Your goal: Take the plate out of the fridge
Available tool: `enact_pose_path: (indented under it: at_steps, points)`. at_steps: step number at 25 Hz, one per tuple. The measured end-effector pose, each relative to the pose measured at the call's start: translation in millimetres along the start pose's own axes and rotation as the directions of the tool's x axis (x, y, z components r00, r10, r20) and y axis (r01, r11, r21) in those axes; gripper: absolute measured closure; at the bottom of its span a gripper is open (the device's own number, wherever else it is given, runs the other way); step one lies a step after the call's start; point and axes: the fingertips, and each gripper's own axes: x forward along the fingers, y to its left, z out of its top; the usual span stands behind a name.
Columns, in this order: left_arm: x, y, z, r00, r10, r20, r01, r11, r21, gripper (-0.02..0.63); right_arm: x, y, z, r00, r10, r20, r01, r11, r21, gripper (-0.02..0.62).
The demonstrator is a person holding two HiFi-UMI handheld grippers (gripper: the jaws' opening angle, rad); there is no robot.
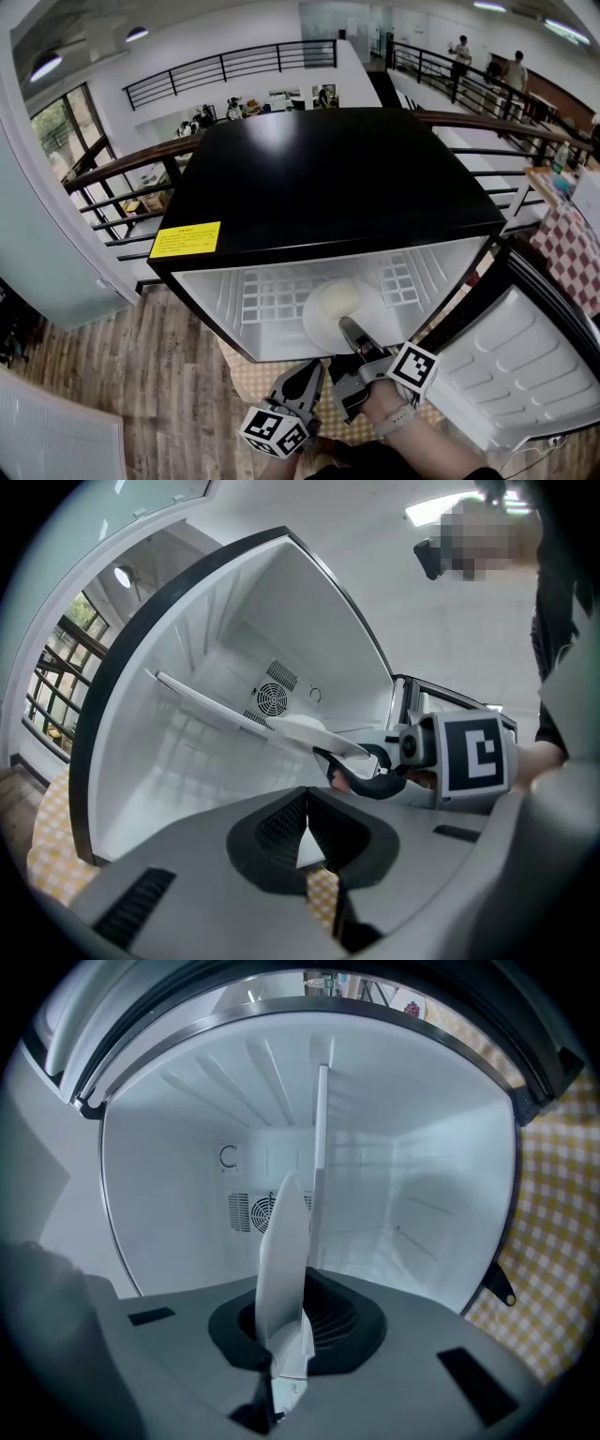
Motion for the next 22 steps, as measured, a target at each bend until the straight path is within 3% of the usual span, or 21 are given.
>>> enact_pose_path:
  at_steps: [4,22]
  points:
    - [-2,-1,-1,1.0,0.002,0.002,-0.002,1.0,-0.001,0.597,-4,4,-3,1.0,0.011,-0.022,-0.012,1.0,-0.029,0.554]
    - [-16,-11,4,1.0,-0.009,0.015,0.008,1.0,0.014,0.597,-31,14,-22,0.996,0.075,-0.045,-0.074,0.997,0.03,0.554]
